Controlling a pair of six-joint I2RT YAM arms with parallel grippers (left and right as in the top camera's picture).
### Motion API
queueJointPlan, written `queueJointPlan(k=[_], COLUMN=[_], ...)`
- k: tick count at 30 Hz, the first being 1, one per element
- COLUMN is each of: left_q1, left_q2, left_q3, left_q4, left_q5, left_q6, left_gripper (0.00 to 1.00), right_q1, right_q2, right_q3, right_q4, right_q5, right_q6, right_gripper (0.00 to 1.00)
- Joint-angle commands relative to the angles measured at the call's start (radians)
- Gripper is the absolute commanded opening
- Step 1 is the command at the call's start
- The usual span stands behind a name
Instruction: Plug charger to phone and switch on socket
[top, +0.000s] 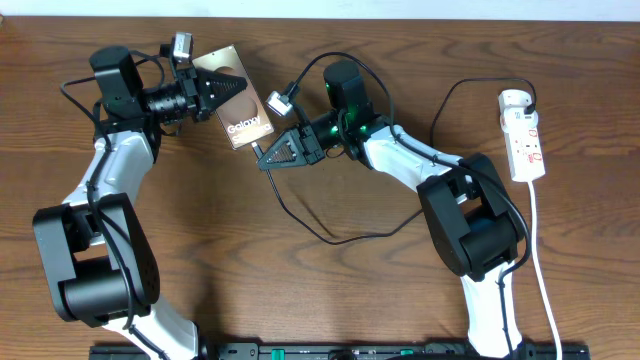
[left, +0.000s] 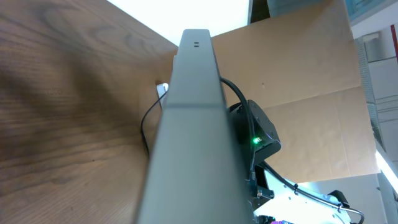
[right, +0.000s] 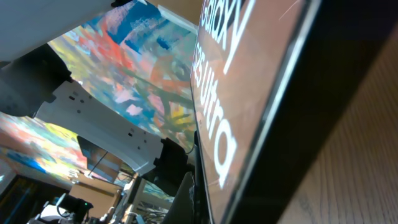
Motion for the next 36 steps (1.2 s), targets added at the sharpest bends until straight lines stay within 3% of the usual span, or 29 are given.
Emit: queueJointPlan(k=[1, 36], left_q1=[-0.006, -0.005], left_q2=[-0.010, -0.010], left_q3=[0.011, 0.011], left_q4=[0.006, 0.051], left_q5=[0.051, 0.032], left_q6=[0.006, 0.005], left_gripper=[0.07, 0.08], right_q1=[-0.001, -0.009], right_q2=[-0.006, -0.006], right_q3=[0.005, 0.005], right_q4=[0.008, 0.013], right_q5=[0.011, -0.010], right_q6=[0.010, 0.047], right_gripper=[0.01, 0.01])
